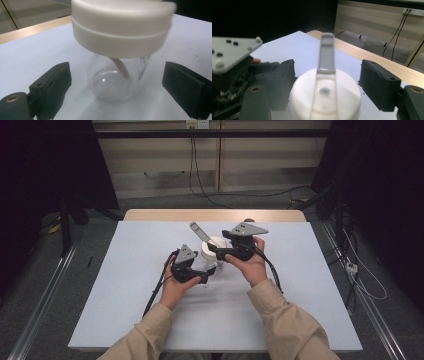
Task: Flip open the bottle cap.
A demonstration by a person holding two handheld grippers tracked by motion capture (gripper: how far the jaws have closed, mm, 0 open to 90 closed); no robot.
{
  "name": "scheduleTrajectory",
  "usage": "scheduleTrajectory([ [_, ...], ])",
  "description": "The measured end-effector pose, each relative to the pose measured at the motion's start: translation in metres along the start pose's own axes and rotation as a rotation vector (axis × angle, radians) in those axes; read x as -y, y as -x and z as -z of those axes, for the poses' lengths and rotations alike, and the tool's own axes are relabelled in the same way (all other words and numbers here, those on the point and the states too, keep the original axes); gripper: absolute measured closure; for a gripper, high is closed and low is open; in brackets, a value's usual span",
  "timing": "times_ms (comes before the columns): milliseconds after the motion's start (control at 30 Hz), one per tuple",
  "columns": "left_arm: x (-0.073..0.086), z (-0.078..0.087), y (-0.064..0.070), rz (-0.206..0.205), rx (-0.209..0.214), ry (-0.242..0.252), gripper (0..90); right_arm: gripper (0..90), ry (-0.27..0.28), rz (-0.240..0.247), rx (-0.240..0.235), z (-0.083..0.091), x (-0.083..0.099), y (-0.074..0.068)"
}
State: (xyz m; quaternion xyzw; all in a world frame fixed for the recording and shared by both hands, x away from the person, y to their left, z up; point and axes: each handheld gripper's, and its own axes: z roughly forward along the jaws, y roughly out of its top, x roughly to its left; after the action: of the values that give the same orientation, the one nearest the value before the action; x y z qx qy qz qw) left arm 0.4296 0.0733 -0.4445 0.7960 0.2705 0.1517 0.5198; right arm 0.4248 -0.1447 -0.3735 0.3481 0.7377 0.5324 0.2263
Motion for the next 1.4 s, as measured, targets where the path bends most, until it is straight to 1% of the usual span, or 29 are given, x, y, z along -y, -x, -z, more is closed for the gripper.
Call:
scheduleTrajectory([
  [33, 0.0, 0.003, 0.0, 0.011, 0.009, 0.001, 8.5, 23.9, 0.002, -0.005, -0.004, 0.003, 0.002, 0.0],
  [67, 0.001, 0.007, -0.001, 0.015, 0.012, 0.0, 8.5, 22.5, 0.008, -0.009, -0.003, 0.007, 0.004, 0.0],
  [233, 0.004, 0.023, -0.002, 0.011, 0.024, 0.009, 8.3, 18.7, 0.015, -0.017, -0.01, 0.023, 0.014, 0.0],
  [267, 0.005, 0.026, -0.003, 0.009, 0.026, 0.01, 8.3, 17.9, 0.016, -0.018, -0.003, 0.026, 0.017, 0.0],
  [367, 0.007, 0.036, -0.004, 0.015, 0.035, 0.017, 8.3, 16.6, 0.02, -0.026, -0.002, 0.035, 0.023, 0.0],
  [400, 0.008, 0.038, -0.004, 0.015, 0.033, 0.015, 8.3, 16.2, 0.018, -0.034, -0.005, 0.037, 0.025, 0.0],
  [433, 0.008, 0.041, -0.005, 0.006, 0.028, 0.013, 8.0, 15.5, 0.011, -0.038, -0.006, 0.04, 0.028, 0.0],
  [500, 0.01, 0.046, -0.006, 0.013, 0.03, 0.025, 7.9, 15.5, 0.015, -0.034, -0.004, 0.045, 0.033, 0.0],
  [567, 0.012, 0.051, -0.007, 0.016, 0.028, 0.025, 7.9, 14.6, 0.009, -0.034, 0.0, 0.05, 0.038, 0.0],
  [733, 0.017, 0.06, -0.008, 0.019, 0.031, 0.023, 8.0, 14.1, -0.004, -0.045, 0.01, 0.061, 0.054, 0.002],
  [867, 0.018, 0.067, -0.008, 0.007, 0.029, 0.024, 7.9, 13.9, -0.009, -0.051, 0.017, 0.07, 0.065, 0.004],
  [900, 0.018, 0.068, -0.008, 0.017, 0.03, 0.03, 7.9, 13.9, -0.009, -0.049, 0.019, 0.072, 0.067, 0.004],
  [967, 0.02, 0.071, -0.008, 0.014, 0.03, 0.029, 7.9, 13.5, -0.018, -0.049, 0.028, 0.076, 0.071, 0.004],
  [1033, 0.022, 0.074, -0.008, 0.011, 0.031, 0.025, 7.9, 13.5, -0.016, -0.053, 0.031, 0.08, 0.075, 0.004],
  [1067, 0.023, 0.075, -0.009, 0.003, 0.031, 0.02, 7.9, 13.5, -0.016, -0.055, 0.032, 0.082, 0.077, 0.004],
  [1167, 0.026, 0.079, -0.01, 0.013, 0.033, 0.016, 7.9, 13.2, -0.02, -0.06, 0.037, 0.087, 0.081, 0.004],
  [1233, 0.027, 0.083, -0.011, 0.001, 0.026, 0.007, 7.9, 13.2, -0.011, -0.057, 0.041, 0.091, 0.084, 0.005],
  [1300, 0.029, 0.086, -0.012, 0.014, 0.025, 0.008, 7.9, 13.1, -0.014, -0.059, 0.046, 0.094, 0.086, 0.005],
  [1333, 0.03, 0.087, -0.012, 0.011, 0.021, 0.007, 7.9, 13.1, -0.015, -0.057, 0.047, 0.096, 0.088, 0.005],
  [1400, 0.032, 0.091, -0.013, 0.019, 0.021, 0.007, 8.0, 13.0, -0.021, -0.052, 0.052, 0.099, 0.091, 0.005],
])
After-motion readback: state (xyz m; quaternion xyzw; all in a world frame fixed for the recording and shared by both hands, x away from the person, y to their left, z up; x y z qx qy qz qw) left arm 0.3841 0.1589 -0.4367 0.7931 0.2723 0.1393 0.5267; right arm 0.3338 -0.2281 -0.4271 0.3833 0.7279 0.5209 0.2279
